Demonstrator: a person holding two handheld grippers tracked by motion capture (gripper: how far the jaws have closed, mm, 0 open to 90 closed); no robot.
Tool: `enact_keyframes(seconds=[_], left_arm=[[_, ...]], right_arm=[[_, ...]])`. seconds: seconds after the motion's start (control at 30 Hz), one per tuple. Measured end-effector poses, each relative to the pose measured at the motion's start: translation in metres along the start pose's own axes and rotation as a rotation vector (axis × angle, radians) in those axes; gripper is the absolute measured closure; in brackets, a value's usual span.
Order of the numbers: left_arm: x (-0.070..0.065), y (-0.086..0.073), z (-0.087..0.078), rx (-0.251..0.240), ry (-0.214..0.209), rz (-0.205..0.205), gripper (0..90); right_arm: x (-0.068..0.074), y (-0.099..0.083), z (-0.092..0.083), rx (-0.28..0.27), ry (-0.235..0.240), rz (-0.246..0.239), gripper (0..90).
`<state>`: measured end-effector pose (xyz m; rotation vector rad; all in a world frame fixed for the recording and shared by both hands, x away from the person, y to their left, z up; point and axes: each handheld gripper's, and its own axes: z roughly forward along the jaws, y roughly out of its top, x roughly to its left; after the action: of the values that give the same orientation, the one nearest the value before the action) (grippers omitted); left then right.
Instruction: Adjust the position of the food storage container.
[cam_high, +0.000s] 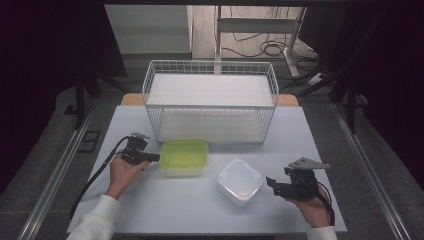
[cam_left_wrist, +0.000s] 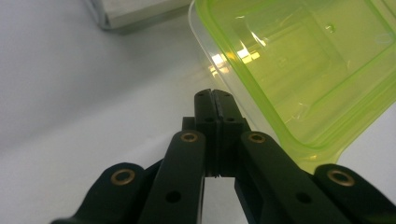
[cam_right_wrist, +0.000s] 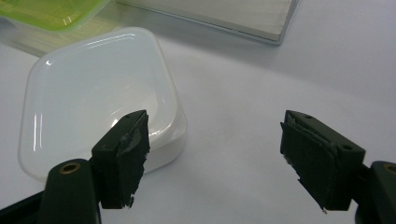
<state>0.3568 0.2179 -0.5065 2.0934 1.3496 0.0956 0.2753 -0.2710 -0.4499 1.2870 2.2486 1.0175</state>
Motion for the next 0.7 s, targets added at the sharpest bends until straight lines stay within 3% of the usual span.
enact_keyframes(seconds=[0.1, 0.13, 0.27, 0.3, 0.7], left_arm=[[-0.004, 0.003, 0.002, -0.010, -0.001, -0.001, 89.7], [-0.005, 0.006, 0.004, -0.021, -0.025, -0.017, 89.7], [-0.004, 0.007, 0.009, -0.034, -0.032, -0.041, 89.7], [-0.003, 0.007, 0.009, -0.021, -0.037, -0.028, 89.7], [-0.008, 0.006, 0.016, -0.025, -0.070, -0.045, 89.6]], right_arm=[[0.000, 0.000, 0.001, 0.004, 0.000, -0.001, 23.7], [0.001, 0.000, 0.002, 0.006, 0.002, -0.003, 23.7], [0.002, -0.001, 0.003, 0.010, 0.006, -0.012, 23.7], [0.003, -0.001, 0.003, 0.011, 0.007, -0.011, 23.7], [0.004, 0.000, 0.003, 0.014, 0.009, -0.016, 23.7]])
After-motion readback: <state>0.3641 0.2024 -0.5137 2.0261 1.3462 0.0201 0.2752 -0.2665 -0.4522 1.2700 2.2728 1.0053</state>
